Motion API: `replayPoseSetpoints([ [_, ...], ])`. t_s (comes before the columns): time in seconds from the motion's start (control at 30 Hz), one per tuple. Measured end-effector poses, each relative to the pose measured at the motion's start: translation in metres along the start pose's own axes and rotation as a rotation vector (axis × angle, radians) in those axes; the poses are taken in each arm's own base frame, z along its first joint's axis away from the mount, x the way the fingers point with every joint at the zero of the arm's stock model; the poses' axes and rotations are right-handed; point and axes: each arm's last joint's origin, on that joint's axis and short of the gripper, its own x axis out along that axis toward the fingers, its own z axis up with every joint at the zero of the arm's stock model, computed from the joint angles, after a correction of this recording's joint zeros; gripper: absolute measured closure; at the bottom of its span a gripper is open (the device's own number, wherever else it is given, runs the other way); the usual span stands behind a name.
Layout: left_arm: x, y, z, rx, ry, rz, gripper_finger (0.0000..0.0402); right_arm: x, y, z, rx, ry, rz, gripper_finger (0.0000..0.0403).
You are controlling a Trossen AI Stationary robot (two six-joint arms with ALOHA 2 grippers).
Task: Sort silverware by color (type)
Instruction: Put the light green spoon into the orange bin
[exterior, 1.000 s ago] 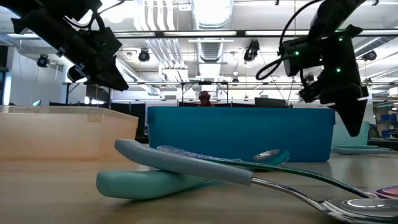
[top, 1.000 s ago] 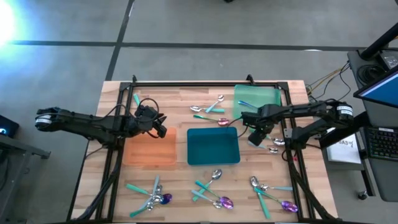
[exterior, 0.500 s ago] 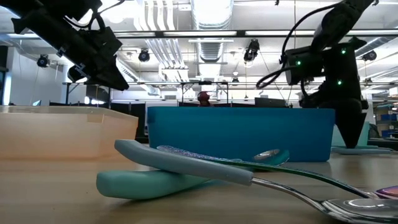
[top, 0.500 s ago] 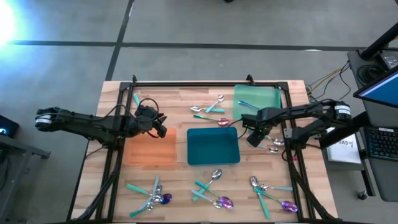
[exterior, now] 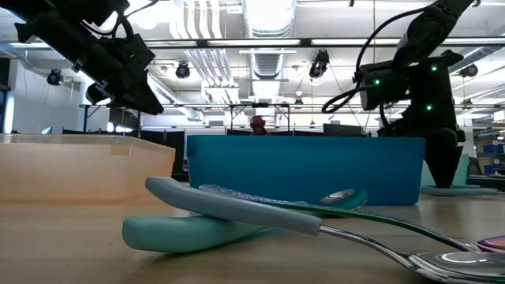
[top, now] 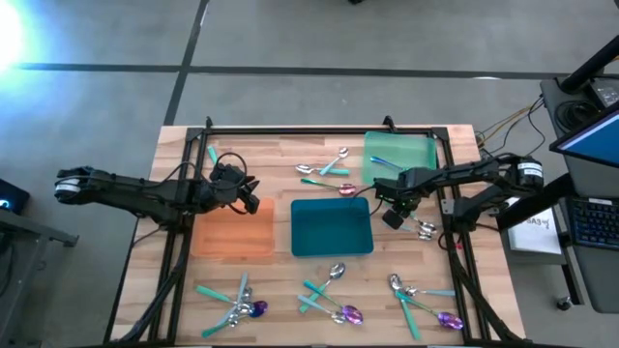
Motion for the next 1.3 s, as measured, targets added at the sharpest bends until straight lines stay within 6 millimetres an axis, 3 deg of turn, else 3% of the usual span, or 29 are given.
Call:
replayPoseSetpoints([
  [0.33,0.0,-0.003,0.005,-0.037,-0.043,-0.027,0.0326,-0.022,0.002,0.009,-0.025,-0.111,0.027,0.0359],
  [0.8,0.0,-0.015,0.021,0.001,-0.174,-0.183,0.0326,-0.091,0.015,0.045,-0.164,-0.481,0.055,0.0359],
  [1.07,0.026,-0.042,0.021,0.087,-0.264,-0.313,0.0326,-0.137,0.033,0.074,-0.294,-0.897,0.183,0.0359],
  [1.3,0.048,-0.064,0.023,0.075,-0.457,-0.381,0.0326,-0.157,0.043,0.083,-0.399,-1.127,0.353,0.0359],
])
